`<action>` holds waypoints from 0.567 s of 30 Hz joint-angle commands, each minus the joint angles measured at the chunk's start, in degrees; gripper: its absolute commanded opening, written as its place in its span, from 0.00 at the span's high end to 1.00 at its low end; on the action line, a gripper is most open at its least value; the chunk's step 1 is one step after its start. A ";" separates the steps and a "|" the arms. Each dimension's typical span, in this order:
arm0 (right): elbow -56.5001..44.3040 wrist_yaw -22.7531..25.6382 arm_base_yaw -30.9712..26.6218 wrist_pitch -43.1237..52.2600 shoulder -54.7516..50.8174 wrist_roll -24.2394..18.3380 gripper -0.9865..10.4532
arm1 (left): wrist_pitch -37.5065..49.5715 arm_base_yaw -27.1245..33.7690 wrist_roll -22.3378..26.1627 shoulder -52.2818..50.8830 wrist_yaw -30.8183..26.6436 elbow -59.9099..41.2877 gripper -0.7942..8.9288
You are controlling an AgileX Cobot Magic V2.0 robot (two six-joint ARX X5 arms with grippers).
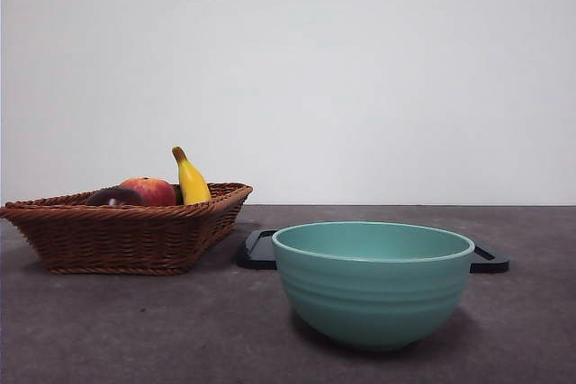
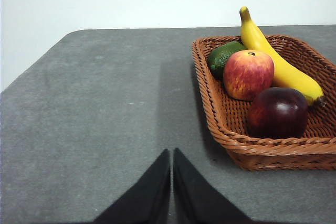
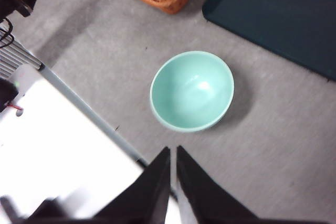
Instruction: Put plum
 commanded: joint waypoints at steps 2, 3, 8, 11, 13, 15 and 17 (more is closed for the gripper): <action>-0.11 0.39 -6.58 8.11 -1.11 -7.26 0.90 | -0.48 0.11 -0.28 -0.11 -0.13 -1.16 0.91; -0.96 0.39 -9.01 11.41 -2.08 -7.98 0.90 | -0.48 0.11 -0.28 -0.11 -0.11 -1.16 0.91; -8.74 0.87 -21.22 27.39 -8.57 -9.29 0.90 | -0.48 0.11 -0.28 -0.11 -0.13 -1.16 0.91; -15.61 3.61 -26.62 34.62 -13.20 -9.75 0.90 | -0.48 0.11 -0.28 -0.11 -0.11 -1.16 0.91; -21.05 5.11 -29.31 39.19 -16.76 -10.43 0.90 | -0.48 0.13 -0.28 -0.11 -0.11 -1.16 0.91; -26.05 6.25 -31.28 43.36 -19.98 -10.56 0.90 | -0.48 0.13 -0.28 -0.11 -0.13 -1.16 0.91; -30.77 7.06 -33.00 47.45 -22.82 -10.75 0.90 | -0.48 0.11 -0.28 -0.11 -0.13 -1.16 0.91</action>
